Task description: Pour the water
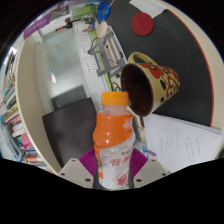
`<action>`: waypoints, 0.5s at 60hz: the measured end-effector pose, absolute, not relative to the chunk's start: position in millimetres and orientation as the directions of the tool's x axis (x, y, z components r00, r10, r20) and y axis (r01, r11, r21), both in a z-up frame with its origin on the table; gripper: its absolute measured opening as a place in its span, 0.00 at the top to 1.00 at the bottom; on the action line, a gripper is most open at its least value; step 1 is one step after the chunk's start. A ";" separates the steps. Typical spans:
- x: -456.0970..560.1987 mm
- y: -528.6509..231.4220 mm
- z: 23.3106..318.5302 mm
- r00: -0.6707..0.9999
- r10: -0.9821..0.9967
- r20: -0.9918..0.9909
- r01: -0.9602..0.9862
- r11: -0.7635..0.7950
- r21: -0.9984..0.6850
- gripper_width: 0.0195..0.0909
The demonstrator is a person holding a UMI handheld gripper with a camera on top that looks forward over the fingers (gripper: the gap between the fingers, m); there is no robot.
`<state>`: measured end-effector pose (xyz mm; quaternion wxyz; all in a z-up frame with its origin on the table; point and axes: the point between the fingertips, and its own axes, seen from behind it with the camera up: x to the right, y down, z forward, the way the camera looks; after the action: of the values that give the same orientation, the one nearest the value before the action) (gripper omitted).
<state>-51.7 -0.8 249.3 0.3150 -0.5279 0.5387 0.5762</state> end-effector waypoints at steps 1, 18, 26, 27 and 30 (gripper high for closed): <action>-51.6 -1.0 248.5 -0.252 -0.209 -0.945 -0.929 -0.222 0.296 0.71; -42.1 -5.9 254.1 -0.115 -0.236 -0.965 -0.949 -0.262 0.177 0.71; -13.4 -14.0 282.4 0.355 -0.115 -0.928 -0.900 -0.310 -0.306 0.71; -6.9 -15.6 290.3 0.430 -0.118 -0.895 -0.872 -0.313 -0.378 0.71; 19.6 -17.6 304.9 0.622 -0.098 -0.777 -0.765 -0.285 -0.577 0.70</action>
<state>19.6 -17.6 304.9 0.5207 -0.7348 0.2937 0.3203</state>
